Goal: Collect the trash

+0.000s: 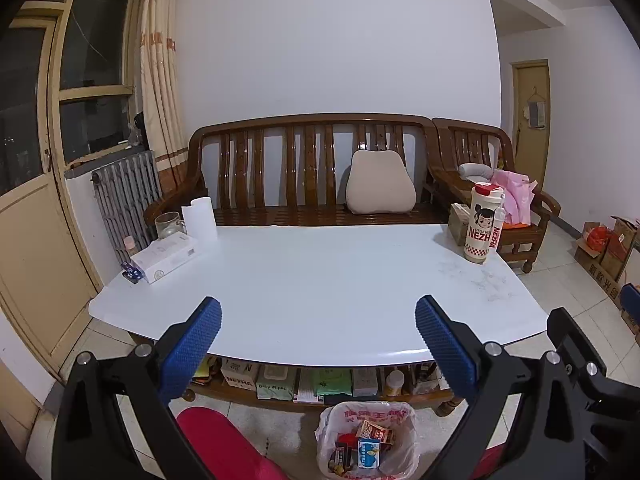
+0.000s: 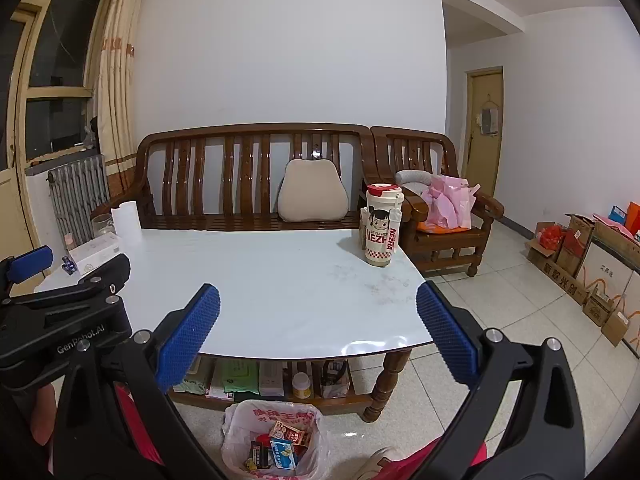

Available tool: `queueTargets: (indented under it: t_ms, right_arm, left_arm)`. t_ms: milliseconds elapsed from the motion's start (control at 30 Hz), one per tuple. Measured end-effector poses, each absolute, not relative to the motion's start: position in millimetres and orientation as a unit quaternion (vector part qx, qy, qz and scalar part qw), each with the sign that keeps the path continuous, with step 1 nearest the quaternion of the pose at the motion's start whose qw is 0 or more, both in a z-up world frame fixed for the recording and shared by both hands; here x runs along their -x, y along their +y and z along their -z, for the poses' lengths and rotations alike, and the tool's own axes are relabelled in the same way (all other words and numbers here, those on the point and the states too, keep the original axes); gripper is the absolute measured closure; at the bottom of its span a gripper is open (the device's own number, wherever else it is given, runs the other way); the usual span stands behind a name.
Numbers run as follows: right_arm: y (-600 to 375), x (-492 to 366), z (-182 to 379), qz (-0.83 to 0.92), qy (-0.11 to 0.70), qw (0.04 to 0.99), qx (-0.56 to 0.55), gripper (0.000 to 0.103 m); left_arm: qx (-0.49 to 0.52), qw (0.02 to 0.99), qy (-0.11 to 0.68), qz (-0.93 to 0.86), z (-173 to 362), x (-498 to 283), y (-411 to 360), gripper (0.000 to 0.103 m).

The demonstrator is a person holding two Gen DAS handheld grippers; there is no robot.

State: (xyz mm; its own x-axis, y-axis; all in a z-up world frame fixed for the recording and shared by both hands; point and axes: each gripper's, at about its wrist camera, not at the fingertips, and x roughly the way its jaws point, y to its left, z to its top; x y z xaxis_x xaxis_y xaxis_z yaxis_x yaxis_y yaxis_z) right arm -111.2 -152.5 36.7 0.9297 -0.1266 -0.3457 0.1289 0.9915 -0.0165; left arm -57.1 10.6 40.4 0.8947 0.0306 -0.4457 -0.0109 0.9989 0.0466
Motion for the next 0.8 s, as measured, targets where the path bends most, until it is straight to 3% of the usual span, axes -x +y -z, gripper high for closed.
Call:
queueTargets:
  t_ms: [800]
  right_arm:
    - [-151.3,108.2,-36.7,0.069,0.18,0.981,-0.002,0.007]
  left_arm:
    - [-0.018,0.971,0.24,-0.007,-38.7,52.3,11.4,0.008]
